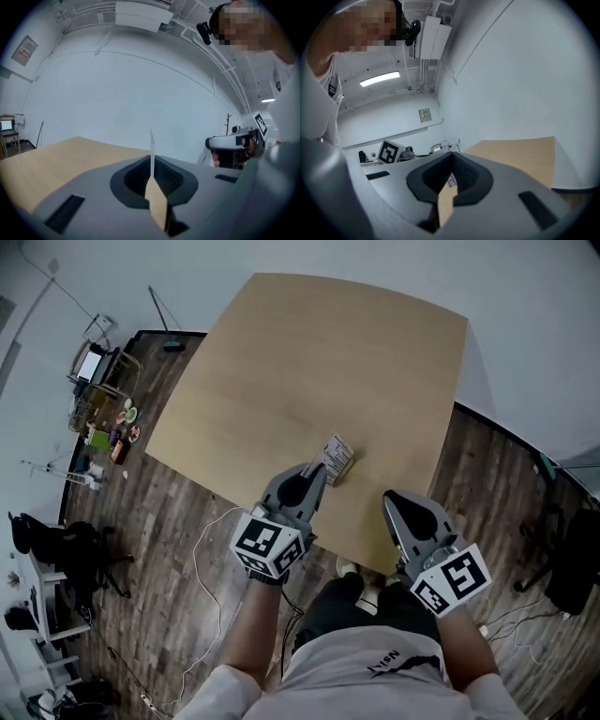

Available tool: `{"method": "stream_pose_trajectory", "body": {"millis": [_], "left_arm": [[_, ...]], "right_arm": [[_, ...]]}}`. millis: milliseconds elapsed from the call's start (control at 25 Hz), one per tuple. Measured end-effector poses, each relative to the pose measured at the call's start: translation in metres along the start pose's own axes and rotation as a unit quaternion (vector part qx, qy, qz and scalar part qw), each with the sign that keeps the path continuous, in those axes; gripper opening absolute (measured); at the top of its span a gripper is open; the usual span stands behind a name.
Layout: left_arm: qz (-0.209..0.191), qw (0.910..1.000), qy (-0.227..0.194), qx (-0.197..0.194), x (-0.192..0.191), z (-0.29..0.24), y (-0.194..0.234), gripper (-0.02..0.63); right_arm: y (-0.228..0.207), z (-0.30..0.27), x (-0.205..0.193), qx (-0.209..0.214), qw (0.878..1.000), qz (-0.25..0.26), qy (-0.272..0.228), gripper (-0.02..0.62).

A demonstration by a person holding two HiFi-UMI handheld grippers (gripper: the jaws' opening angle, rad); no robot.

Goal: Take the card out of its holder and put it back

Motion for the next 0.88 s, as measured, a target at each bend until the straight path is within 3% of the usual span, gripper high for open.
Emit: {"method": "stream_pose_trajectory", "body": {"millis": [400,880], "left_arm": [[-0.012,0.9996,0.019,-0.015,-0.086,-0.046,0.034,0.026],[-0.003,0.9997,0.019,-0.017,-0.124,-0.064,0.048,0.026]], "right_arm": [[-0.026,-0.004,-0.054,-0.039,0.999,-0.014,0.001,0.014],[-0.032,-0.003,-0.077,-0.064,0.998,-0.018,0.010,0.014]]}}
Point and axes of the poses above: the fingertips, and each gripper's own axes: z backward along the fingers, y to its left, x out of its top, the point moved 6 cm from there along z, backward along the fingers, and after that the axes turned 14 degrees about x, right-handed, at the moved point
